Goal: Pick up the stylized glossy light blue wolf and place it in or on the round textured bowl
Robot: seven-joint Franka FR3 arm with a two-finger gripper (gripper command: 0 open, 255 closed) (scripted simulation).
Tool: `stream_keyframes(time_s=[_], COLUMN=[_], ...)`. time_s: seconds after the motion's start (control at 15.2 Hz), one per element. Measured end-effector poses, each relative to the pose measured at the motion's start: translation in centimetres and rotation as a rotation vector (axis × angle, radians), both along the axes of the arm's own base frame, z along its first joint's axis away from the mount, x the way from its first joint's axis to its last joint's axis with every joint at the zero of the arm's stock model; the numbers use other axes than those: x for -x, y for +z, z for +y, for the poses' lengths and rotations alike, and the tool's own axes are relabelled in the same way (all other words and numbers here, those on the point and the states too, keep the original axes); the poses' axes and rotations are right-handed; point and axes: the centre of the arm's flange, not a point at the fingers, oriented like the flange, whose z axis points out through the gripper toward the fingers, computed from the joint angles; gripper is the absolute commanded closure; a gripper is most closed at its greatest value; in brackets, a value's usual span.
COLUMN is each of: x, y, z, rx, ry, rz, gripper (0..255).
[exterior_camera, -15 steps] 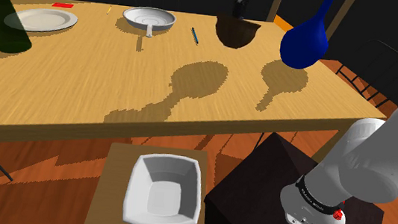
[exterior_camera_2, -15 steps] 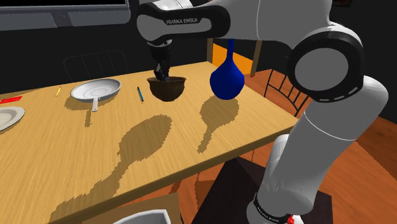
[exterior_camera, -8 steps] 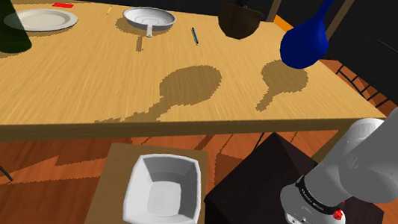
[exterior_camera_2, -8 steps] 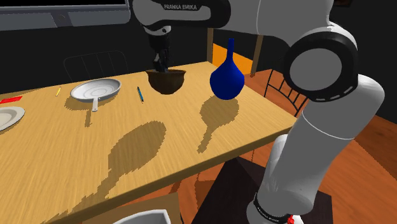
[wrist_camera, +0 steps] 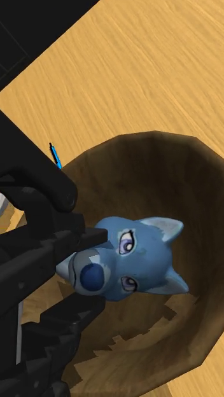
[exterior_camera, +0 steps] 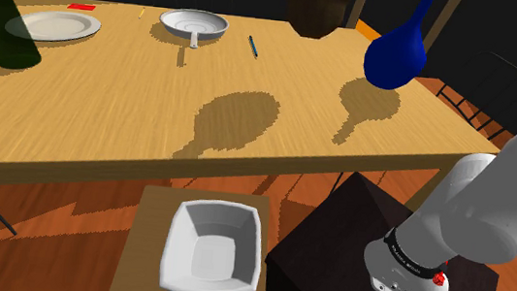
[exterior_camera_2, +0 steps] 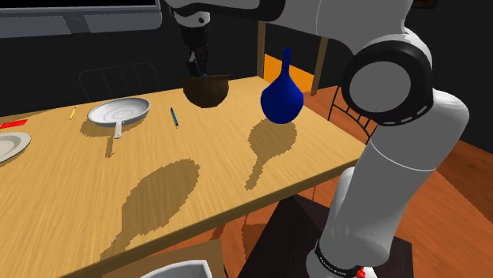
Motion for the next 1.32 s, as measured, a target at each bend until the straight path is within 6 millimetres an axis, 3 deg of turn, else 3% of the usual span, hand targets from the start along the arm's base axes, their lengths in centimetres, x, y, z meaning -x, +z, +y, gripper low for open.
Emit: stream_keyframes(time_s=[0.2, 0.33, 1.32], x=[-0.3, -0.2, -0.2], y=[2.9, 3.0, -4.7], z=[-0.2, -0.4, -0.4], rx=[0.000, 0.000, 0.000], ry=[0.000, 0.000, 0.000], rz=[0.000, 0.000, 0.001], gripper=[255, 255, 255])
